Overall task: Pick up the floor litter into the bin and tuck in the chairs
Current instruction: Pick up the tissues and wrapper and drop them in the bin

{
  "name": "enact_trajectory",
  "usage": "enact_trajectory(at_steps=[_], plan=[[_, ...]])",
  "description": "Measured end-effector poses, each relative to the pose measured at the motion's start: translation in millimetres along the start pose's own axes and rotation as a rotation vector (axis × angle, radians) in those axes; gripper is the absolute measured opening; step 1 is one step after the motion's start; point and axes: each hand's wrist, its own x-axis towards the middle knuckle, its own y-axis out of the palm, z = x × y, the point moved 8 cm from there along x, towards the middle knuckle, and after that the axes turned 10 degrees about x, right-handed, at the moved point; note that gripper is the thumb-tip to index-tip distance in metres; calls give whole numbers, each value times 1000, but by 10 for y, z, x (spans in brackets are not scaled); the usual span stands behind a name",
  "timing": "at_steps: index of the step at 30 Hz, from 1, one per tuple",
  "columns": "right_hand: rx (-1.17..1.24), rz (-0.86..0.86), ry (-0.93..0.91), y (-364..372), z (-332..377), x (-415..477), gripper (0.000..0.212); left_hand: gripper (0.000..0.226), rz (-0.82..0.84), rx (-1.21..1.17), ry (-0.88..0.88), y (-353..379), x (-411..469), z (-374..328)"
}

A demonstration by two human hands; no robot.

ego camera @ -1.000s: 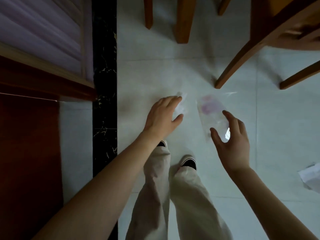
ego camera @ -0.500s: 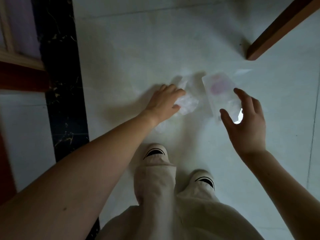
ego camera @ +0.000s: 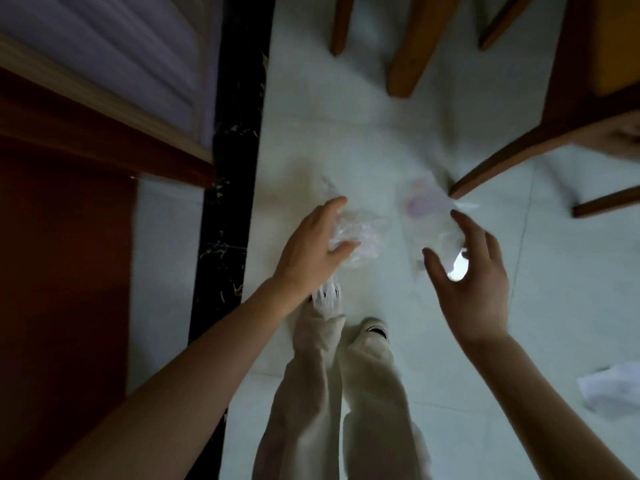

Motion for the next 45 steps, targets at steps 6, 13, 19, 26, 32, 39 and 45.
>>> enact_trajectory(at_steps=[6,13,19,26,32,39,45], plan=[[2,73,-159,-805,1528,-486,55,74,-139,-94,-165,-1508,-971,-864],[24,144,-431,-1712,3160,-1332,54,55,-466,-148,-222,-3090,-2337,-1831],[68,241,-618,-2031,4003,-2070,53,48,-701,-185,-345,-3729,-3641,-2087],[123,432,-769,-1717,4410,-2948,54,46,-907,-244,-578,-3722,-5188,-1926],[110,652,-914,-1182,4422,-4096,55,50,-980,-238,-778,-3157,-6702,-1688],[153,944,-998,-716,4108,-5935,53,50,-1098,-275,-1030,-2179,-8834,-1640],[175,1152,-1011,-500,3842,-7328,55,53,-1174,-312,-1275,-1364,-10499,-1762]])
